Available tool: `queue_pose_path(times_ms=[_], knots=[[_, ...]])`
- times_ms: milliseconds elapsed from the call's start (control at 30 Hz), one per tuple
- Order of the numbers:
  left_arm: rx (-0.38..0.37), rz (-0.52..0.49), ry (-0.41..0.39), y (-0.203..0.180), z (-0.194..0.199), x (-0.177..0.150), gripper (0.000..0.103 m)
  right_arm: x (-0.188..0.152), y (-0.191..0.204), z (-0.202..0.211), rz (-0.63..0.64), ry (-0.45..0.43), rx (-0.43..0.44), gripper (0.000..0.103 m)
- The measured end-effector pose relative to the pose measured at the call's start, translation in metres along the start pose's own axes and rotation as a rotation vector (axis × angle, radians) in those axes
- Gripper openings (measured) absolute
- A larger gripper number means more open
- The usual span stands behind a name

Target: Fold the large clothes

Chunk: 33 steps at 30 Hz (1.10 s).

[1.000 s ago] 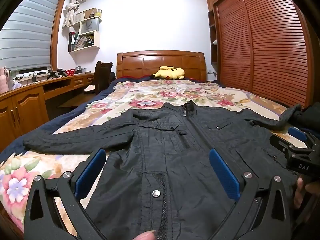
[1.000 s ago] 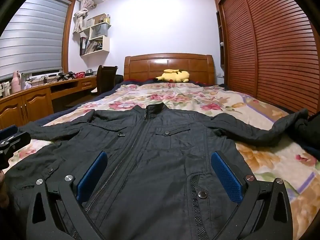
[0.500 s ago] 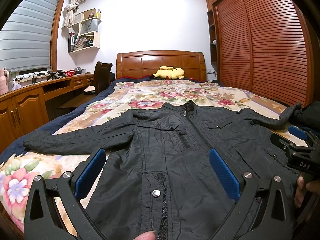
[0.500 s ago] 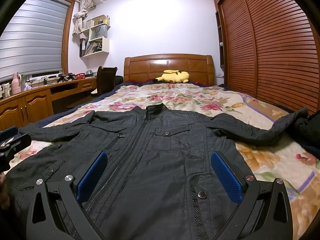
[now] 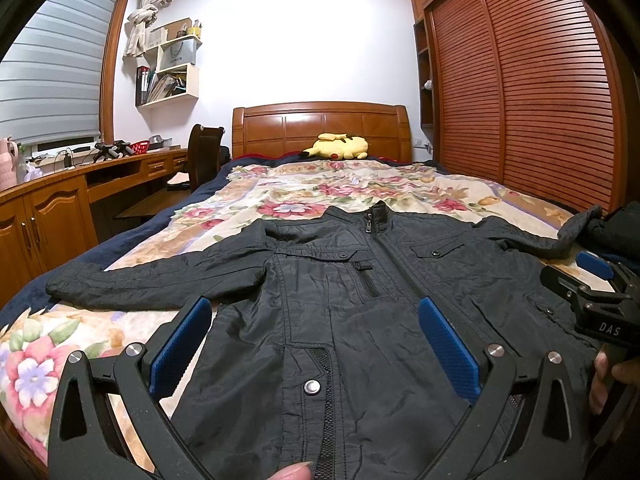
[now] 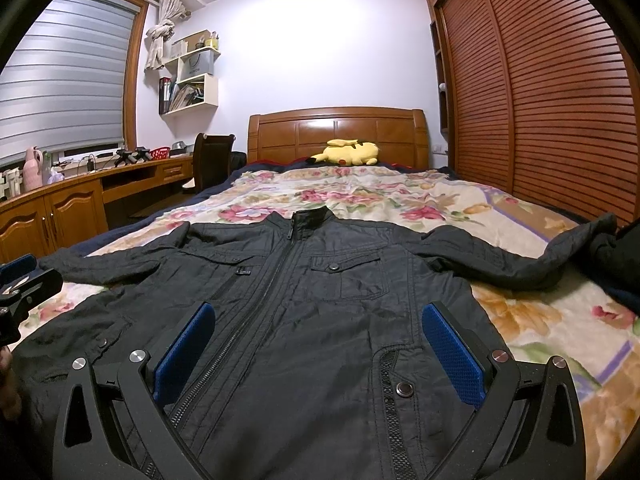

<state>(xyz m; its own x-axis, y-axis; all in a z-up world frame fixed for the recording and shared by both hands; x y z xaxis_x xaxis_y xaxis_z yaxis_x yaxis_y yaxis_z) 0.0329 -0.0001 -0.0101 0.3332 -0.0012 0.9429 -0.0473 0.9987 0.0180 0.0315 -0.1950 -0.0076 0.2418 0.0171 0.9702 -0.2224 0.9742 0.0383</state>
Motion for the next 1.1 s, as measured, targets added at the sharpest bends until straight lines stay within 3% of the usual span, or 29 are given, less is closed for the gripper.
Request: queue_pose_path(times_ms=[1100], knots=[[0.0, -0.003, -0.003, 0.0008, 0.0017, 0.0012, 0.103, 0.0002, -0.0019, 0.0025, -0.003, -0.008, 0.0, 0.103]])
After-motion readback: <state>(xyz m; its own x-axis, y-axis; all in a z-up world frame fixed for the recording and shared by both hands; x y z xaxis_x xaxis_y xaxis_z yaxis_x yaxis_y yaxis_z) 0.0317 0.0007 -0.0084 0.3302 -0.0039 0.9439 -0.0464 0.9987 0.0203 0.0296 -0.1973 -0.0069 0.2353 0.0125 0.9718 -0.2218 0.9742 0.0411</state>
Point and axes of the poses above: each gripper's, at about its wrist camera, not at the fingertips, and z roughly against the way its jaws point, y to its left, x to its top, the point moved 4 cm from there along -z, roughly the way its jaws point, and after that the axes turned 2 degrees about x, right-handed, at the moved point
